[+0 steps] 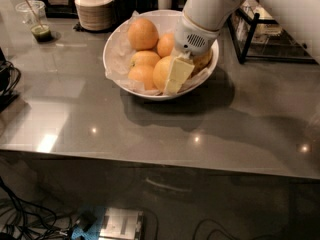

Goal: Pick orange from white bowl

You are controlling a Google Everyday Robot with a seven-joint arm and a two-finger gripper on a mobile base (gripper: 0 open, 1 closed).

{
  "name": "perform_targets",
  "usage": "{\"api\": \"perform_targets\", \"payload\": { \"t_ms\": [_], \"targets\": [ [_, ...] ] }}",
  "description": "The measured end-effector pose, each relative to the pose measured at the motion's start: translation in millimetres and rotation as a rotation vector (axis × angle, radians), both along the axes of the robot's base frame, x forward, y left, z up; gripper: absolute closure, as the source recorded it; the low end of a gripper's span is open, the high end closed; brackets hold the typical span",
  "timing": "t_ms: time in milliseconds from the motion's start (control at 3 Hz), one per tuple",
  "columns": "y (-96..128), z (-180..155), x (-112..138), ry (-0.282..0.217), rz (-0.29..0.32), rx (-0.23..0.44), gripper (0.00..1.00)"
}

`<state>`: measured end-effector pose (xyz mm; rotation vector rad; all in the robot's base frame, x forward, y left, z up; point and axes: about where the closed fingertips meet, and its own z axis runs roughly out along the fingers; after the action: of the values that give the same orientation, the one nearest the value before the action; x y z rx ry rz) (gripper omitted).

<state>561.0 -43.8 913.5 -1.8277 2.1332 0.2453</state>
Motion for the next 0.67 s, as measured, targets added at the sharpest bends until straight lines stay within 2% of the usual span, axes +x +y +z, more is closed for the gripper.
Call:
{"api": "perform_targets", "payload": {
  "t_ms": [333, 667],
  "targets": [
    [0, 1, 0, 0.0, 0.0, 0.0, 1.0],
    [0, 33, -21, -0.106, 0.003, 0.022, 1.0]
  ]
}}
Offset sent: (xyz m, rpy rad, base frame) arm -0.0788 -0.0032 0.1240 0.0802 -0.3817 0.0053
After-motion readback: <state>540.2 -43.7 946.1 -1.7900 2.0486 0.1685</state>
